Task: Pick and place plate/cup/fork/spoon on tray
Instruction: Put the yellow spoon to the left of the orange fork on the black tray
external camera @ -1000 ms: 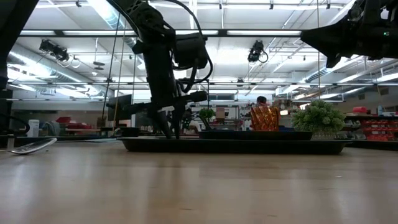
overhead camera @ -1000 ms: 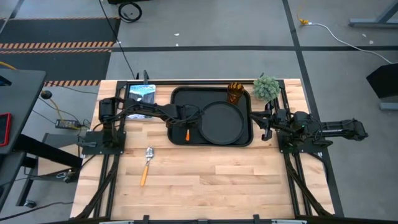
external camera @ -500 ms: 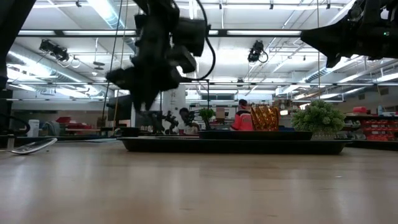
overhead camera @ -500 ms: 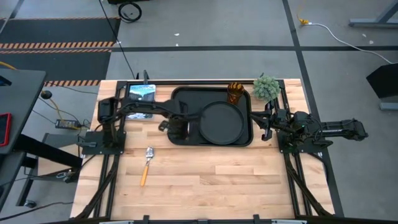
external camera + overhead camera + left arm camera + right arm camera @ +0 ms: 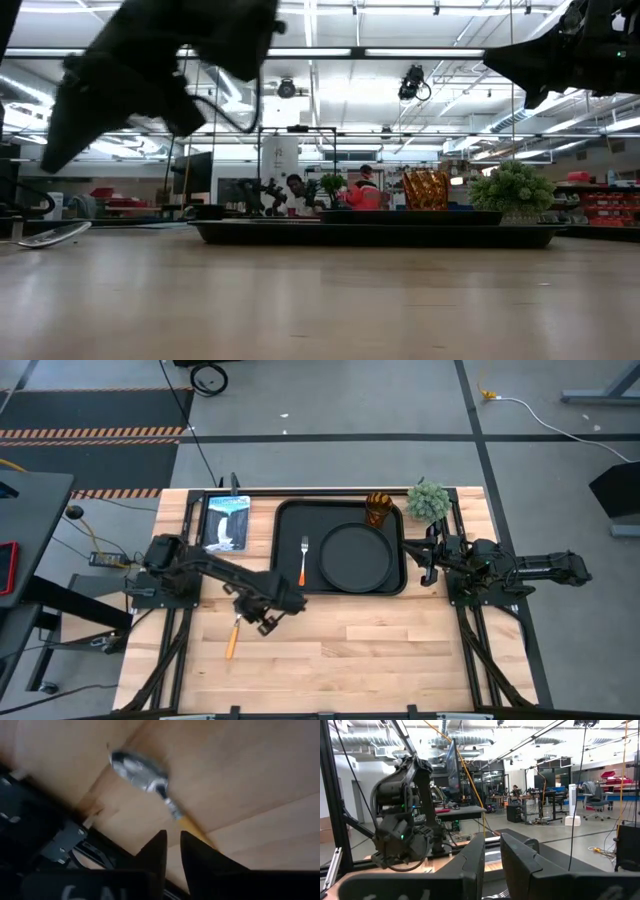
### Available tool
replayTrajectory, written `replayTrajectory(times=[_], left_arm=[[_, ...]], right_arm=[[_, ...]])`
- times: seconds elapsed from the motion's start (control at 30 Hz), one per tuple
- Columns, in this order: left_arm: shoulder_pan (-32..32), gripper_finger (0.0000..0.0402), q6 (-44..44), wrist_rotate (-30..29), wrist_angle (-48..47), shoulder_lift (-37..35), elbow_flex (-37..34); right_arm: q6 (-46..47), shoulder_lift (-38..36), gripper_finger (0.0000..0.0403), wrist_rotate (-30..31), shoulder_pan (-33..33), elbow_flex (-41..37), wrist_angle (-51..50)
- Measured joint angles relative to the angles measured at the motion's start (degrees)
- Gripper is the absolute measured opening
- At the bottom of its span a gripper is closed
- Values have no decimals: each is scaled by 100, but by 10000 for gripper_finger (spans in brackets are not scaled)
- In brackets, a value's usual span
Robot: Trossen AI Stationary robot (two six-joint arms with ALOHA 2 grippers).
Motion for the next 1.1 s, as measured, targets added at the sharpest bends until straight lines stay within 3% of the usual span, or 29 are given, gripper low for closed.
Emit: replayTrajectory(times=[0.23, 0.43, 0.6, 0.9, 1.1], left_arm=[[-186, 17, -778, -27, 735, -938, -1100], [-583, 13, -1875, -266, 1735, -1618, -1855], [-1077, 45, -2861, -303, 2023, -1663, -2167], [-1691, 154, -3872, -790, 2479, -1663, -2220], [-1838, 167, -4214, -958, 2488, -1657, -2254]], right_arm=[[-2, 2, 68, 0, 0, 0, 0], [-2, 0, 68, 0, 0, 1, -1], [-2, 1, 68, 0, 0, 1, -2], [-2, 0, 68, 0, 2, 1, 0], [-2, 1, 68, 0, 2, 1, -2]])
